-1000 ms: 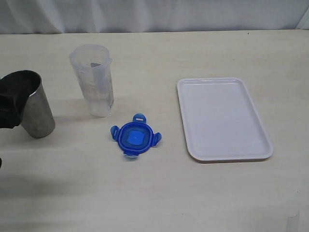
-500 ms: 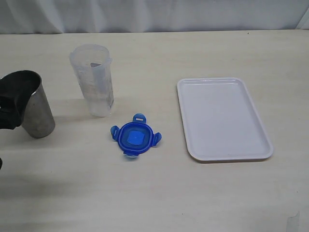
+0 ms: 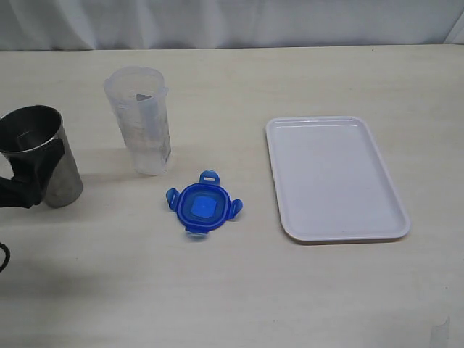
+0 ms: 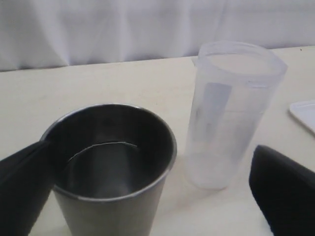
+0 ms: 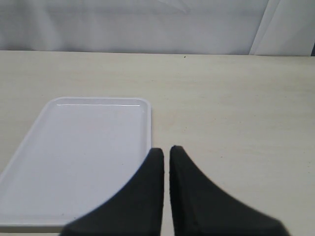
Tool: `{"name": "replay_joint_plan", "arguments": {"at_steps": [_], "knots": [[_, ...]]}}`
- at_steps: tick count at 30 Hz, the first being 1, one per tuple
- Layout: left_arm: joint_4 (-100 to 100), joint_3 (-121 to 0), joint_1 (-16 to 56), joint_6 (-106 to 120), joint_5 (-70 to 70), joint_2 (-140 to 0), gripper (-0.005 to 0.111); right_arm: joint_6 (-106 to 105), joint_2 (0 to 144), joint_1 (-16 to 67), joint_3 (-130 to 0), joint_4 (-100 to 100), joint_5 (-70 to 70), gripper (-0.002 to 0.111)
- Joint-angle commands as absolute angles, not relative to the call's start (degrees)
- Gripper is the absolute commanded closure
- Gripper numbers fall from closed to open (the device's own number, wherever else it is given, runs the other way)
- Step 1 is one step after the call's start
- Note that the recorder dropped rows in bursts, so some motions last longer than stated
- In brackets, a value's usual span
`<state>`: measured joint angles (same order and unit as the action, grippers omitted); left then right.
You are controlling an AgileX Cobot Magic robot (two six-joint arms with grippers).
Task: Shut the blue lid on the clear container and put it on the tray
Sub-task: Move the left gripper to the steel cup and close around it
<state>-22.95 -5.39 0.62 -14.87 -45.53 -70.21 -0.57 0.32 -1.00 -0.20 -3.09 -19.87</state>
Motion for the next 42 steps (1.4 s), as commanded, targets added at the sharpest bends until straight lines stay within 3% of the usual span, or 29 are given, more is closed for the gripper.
{"name": "replay_joint_plan", "arguments": {"at_steps": [1, 18, 42], "knots": [[-21.96, -5.36, 0.73, -13.79, -46.66, -73.51, 0.002, -0.92, 0.0, -1.19, 0.0, -3.2, -19.81, 0.104], [-17.26, -5.36, 0.73, -10.58, -47.21, -77.79, 0.002, -0.92, 0.0, -1.19, 0.0, -3.2, -19.81, 0.104], [-13.31, -5.36, 0.73, -7.32, -65.3, -96.03, 0.002, -0.92, 0.0, -1.19, 0.0, -3.2, -19.81, 0.104]]}}
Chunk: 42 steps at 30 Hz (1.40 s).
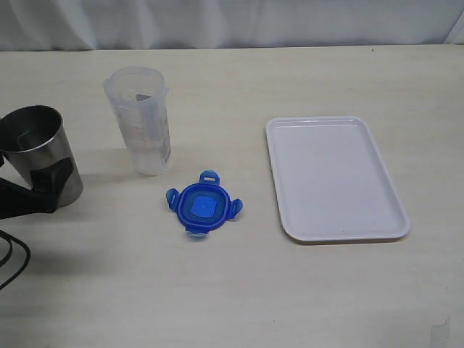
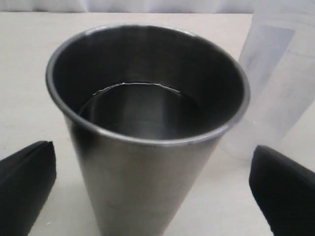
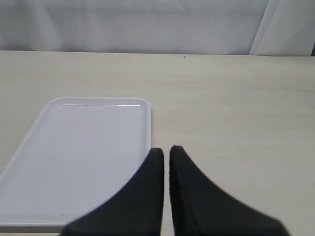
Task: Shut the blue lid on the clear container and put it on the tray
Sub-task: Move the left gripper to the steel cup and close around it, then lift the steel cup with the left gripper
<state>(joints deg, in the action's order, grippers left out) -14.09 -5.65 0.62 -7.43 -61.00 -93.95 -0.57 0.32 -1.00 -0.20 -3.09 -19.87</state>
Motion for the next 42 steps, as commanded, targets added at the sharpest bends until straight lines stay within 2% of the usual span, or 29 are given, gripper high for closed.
{"name": "replay_joint_plan", "arguments": {"at_steps": [1, 9, 42], "knots": [[-13.31, -5.36, 0.73, -7.32, -66.18, -97.33, 0.002, -0.92, 0.0, -1.19, 0.0, -3.2, -19.81, 0.104], [-12.92, -5.46, 0.73, -7.47, -69.96, -105.88, 0.002, -0.92, 0.0, -1.19, 0.0, -3.2, -19.81, 0.104], [-15.85, -12.76, 0.73, -10.74, -69.96, -106.01, 0.002, -0.8, 0.0, -1.19, 0.0, -3.2, -19.8, 0.104]]}}
